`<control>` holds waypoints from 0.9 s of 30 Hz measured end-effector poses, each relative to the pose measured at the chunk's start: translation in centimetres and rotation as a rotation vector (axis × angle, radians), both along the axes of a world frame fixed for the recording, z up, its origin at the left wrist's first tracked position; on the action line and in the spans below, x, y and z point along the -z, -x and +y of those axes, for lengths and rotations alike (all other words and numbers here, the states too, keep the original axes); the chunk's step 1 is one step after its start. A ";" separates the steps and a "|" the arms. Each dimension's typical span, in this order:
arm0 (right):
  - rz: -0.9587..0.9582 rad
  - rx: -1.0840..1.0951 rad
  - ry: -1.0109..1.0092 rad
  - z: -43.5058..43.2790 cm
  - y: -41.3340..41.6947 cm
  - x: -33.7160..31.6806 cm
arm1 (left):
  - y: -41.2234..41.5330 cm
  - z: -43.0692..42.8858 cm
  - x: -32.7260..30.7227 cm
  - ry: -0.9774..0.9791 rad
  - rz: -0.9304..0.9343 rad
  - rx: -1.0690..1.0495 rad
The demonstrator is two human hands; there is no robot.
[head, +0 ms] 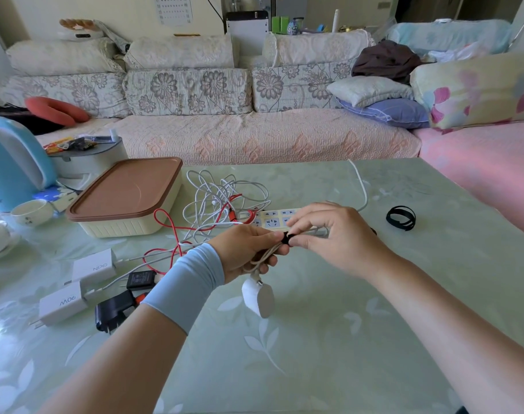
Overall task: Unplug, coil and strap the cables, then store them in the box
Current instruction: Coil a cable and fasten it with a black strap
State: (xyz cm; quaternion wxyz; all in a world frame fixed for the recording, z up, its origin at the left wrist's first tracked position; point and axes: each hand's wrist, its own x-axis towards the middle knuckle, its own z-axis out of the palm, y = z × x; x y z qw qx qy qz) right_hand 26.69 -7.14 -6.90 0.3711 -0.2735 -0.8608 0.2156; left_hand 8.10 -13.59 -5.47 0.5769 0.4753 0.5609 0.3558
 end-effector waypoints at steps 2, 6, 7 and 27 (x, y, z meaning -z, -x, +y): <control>0.029 -0.014 0.052 0.1 0.1 0.0 | -0.2 -0.1 0.0 -0.037 0.070 0.021; 0.091 -0.029 0.204 -0.1 0.0 0.0 | -0.6 -0.2 0.1 -0.122 0.179 0.051; 0.100 -0.024 0.243 -0.1 0.0 0.1 | -0.7 -0.3 0.0 -0.141 0.206 0.057; -0.269 -0.033 -0.136 0.6 1.1 0.6 | 0.7 0.6 1.5 -0.139 0.294 0.008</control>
